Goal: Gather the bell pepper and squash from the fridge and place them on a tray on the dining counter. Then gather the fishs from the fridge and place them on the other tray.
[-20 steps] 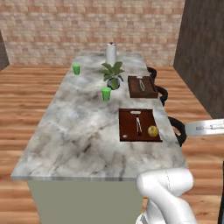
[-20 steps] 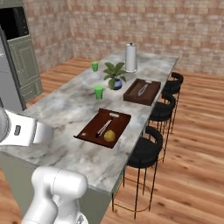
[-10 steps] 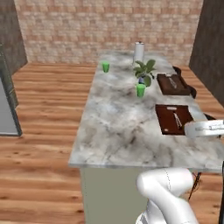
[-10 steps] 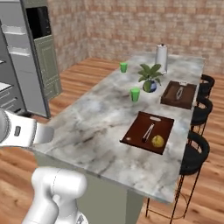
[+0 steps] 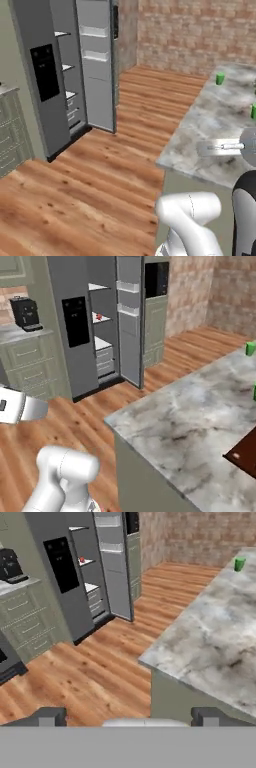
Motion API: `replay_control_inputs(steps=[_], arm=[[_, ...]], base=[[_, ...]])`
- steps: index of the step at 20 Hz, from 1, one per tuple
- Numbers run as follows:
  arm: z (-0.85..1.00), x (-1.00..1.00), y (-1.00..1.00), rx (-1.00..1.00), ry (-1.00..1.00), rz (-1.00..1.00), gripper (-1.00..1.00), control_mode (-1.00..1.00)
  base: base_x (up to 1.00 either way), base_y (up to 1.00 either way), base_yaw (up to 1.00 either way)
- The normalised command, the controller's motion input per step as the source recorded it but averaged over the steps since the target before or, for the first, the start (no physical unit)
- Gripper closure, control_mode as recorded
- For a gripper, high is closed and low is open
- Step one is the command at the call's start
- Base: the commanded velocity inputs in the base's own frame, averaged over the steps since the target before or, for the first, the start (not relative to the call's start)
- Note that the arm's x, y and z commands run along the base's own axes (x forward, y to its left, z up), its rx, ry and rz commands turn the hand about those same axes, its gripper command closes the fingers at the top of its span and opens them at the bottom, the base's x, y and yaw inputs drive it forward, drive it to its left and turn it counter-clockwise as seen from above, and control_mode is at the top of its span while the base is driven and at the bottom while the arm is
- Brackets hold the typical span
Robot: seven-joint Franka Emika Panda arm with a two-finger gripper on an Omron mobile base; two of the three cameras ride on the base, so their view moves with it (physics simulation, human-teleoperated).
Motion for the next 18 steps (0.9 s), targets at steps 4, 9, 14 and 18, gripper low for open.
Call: replay_control_inputs(steps=[4,9,14,18], arm=[[0.00,0.00,0.00,0.00,0.00,0.00,-1.00,1.00],[0.00,0.00,0.00,0.00,0.00,0.00,-1.00,1.00],[0.00,0.00,0.00,0.00,0.00,0.00,-1.00,1.00],[0.00,0.00,0.00,0.00,0.00,0.00,-1.00,1.00]], base=[[0.00,0.00,1.00],[1.00,0.00,0.46],[1.00,0.22,0.18],[1.00,0.62,0.11]])
